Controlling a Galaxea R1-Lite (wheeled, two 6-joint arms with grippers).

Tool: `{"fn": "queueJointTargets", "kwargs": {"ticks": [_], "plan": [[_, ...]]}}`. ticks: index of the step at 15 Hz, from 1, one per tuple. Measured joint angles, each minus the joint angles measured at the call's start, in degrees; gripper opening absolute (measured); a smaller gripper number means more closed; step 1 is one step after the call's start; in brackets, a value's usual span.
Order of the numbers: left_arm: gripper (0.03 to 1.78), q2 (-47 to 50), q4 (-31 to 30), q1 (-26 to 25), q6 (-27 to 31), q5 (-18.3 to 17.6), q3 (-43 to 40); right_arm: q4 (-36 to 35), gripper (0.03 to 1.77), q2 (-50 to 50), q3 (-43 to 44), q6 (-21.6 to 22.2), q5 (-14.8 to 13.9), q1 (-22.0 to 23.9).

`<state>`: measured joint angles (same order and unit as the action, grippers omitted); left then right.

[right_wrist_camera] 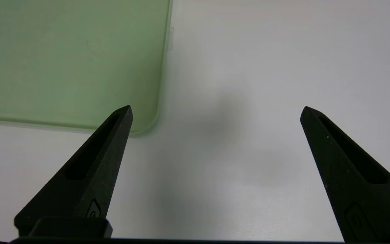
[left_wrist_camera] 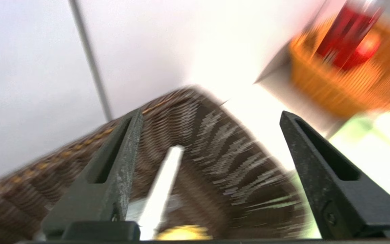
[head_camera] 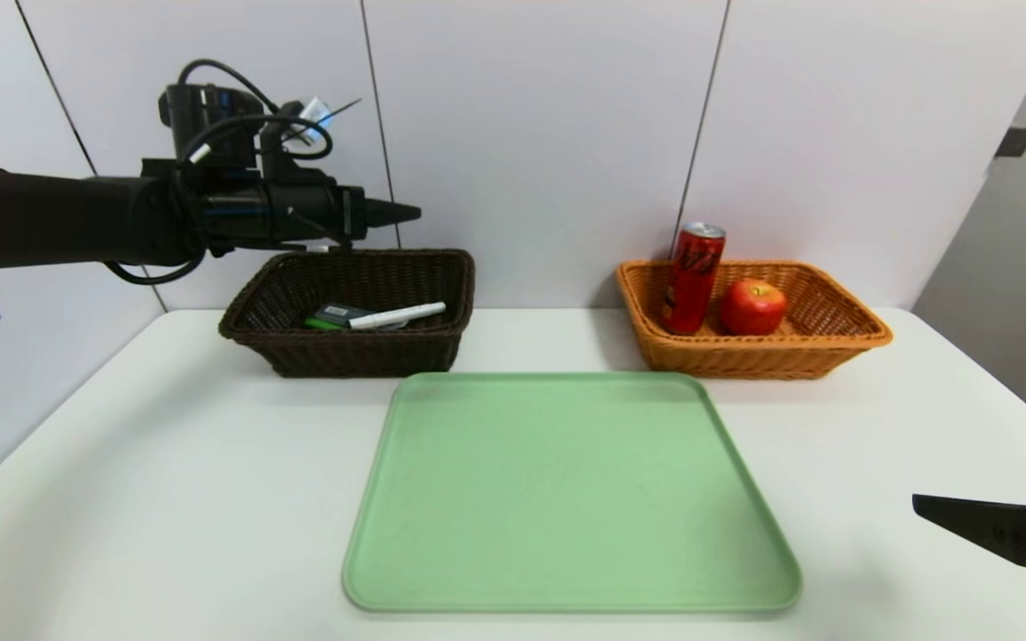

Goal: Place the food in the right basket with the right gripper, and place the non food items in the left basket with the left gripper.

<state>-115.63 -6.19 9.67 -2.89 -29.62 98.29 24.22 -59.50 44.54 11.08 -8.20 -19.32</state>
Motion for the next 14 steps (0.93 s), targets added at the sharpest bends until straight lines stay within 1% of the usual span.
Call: {"fn": "queueJointTargets", "kwargs": {"ticks": [1,3,4,6,7,8,9,10,12,14], "plan": [[1.48,2.8,4.5,1.6,-2.4,5.7,0.4,0.0,1.71,0.0,0.8,-0.8,0.0,0.0],[1.54,8.6,13.4,3.6,-3.2,18.7,0.7,0.0,1.71,0.0,1.5,-3.3,0.1,0.0],[1.56,11.6,16.5,4.1,-3.2,25.0,-0.3,0.0,1.71,0.0,1.5,-4.8,0.1,0.1],[1.59,18.3,18.9,4.5,-3.2,36.9,-4.9,-0.1,1.71,0.0,2.0,-6.0,0.1,0.5],[1.6,21.8,19.0,4.6,-3.3,41.1,-7.6,-0.1,1.71,0.0,2.5,-6.0,0.0,0.9],[1.62,25.4,18.9,4.6,-3.9,44.1,-10.3,-0.1,1.71,0.0,2.8,-6.1,0.1,1.5],[1.63,29.1,18.6,4.0,-4.7,46.2,-12.9,-0.1,1.71,0.1,3.1,-6.1,0.1,2.7],[1.64,33.1,18.3,2.6,-5.6,47.5,-16.1,-0.1,1.71,0.3,3.2,-6.1,0.2,4.2],[1.65,41.6,18.1,-2.2,-6.5,48.0,-22.7,-0.1,1.71,1.3,2.5,-6.0,0.2,7.2],[1.66,50.7,18.0,-6.4,-7.0,46.6,-29.4,-0.1,1.71,3.4,0.4,-5.8,0.2,9.0]]}}
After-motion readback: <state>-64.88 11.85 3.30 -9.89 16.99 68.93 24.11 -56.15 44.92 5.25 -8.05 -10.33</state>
